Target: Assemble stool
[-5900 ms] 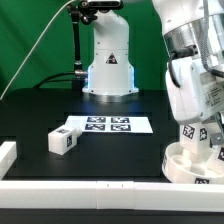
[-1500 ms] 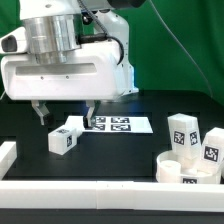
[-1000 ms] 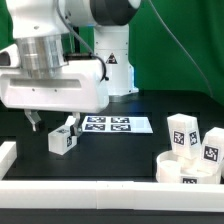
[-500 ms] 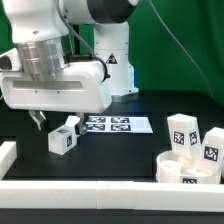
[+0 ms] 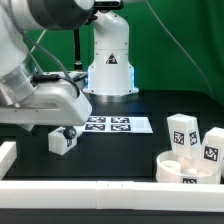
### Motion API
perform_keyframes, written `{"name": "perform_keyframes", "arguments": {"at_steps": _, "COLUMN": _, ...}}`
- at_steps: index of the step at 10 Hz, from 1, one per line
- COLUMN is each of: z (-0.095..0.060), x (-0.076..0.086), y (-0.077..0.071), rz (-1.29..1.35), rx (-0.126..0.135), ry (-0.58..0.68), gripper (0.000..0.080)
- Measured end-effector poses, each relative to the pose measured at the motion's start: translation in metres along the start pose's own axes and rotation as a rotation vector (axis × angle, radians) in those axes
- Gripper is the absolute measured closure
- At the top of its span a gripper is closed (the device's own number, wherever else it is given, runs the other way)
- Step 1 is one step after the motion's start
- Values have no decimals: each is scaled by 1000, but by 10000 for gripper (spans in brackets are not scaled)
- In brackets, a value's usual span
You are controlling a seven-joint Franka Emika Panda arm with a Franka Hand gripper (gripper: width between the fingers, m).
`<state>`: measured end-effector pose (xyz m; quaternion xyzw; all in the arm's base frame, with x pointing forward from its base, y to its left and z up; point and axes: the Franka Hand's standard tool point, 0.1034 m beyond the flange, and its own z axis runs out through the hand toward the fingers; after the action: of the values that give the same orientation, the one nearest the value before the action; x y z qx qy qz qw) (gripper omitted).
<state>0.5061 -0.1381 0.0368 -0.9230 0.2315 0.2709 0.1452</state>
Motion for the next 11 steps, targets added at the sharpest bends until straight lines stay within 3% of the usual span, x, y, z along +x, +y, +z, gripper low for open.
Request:
{"name": "perform_keyframes", "arguments": {"at_steps": 3, "z": 9, "x": 0, "y": 2, "rz": 0, "rx": 11, "ry": -182, "gripper": 151}}
{"name": "perform_keyframes", "arguments": {"at_steps": 7, "z": 27, "x": -2, "y": 7, "rz": 39, "rx": 3, "ry": -216, "gripper": 151}}
{"name": "perform_keyframes", "arguments": {"at_steps": 11, "z": 32, "x": -4, "y": 13, "rz": 35, "rx": 7, "ry": -222, "gripper": 151}}
